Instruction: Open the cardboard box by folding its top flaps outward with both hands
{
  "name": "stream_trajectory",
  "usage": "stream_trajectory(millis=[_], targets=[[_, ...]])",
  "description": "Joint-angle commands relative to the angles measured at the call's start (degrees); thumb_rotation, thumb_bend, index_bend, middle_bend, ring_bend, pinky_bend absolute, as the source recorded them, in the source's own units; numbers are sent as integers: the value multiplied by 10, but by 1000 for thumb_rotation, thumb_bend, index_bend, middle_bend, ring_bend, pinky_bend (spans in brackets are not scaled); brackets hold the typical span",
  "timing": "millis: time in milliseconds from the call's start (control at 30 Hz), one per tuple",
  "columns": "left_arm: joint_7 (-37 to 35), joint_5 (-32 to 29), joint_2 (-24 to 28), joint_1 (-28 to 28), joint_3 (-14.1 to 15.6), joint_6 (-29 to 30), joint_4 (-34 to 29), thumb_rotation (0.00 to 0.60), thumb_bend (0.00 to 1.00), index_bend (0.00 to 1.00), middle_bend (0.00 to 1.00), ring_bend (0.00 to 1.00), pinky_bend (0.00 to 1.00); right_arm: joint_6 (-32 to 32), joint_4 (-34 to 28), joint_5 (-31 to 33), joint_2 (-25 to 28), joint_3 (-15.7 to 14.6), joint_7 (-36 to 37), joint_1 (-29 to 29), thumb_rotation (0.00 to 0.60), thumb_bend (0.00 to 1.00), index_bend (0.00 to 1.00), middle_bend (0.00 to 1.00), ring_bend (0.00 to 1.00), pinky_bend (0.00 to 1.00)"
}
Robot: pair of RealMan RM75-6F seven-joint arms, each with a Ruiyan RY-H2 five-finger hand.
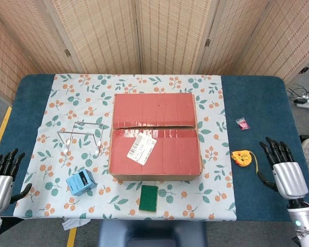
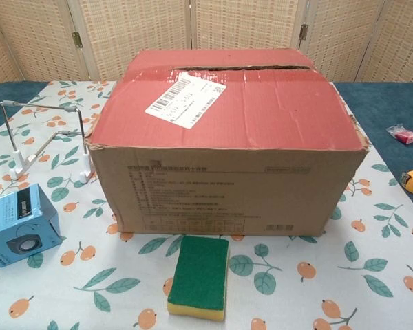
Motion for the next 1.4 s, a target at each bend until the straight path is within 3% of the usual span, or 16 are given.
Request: stream_trajectory(millis=[33, 300, 500, 633, 800, 1133, 1400], targets=[[-3, 4, -1, -1, 0, 2, 4, 600, 323, 0, 0, 0, 0, -2, 2, 4, -1, 2, 0, 1, 600, 367, 0, 0, 0, 0], [-16, 1, 1, -5, -1, -7, 6, 600, 323, 0, 0, 0, 0, -10, 15, 27, -13, 16, 2, 7, 600, 367, 0, 0, 0, 0], [-5, -20, -1, -4, -9, -11, 8, 600, 326, 0, 0, 0, 0, -89, 17, 59, -4, 38, 21, 53, 600, 367, 0, 0, 0, 0], [-20, -11, 7, -1, -3, -9, -1, 600, 478, 0, 0, 0, 0, -150, -20, 58, 15, 55, 4, 103, 600, 367, 0, 0, 0, 0], [-35, 5, 11, 2, 4, -2, -1, 600, 496, 0, 0, 0, 0, -207, -52, 64, 16, 86, -7, 167, 600, 367, 0, 0, 0, 0], [-79, 9, 24, 12, 6, 15, -7, 600, 495, 0, 0, 0, 0, -293, -28, 142, -44, 151, -88, 288, 600, 367, 0, 0, 0, 0], [-115, 2, 40, 19, 8, 15, -8, 600, 495, 0, 0, 0, 0, -337, 27, 189, -101, 158, -102, 347, 600, 367, 0, 0, 0, 0]])
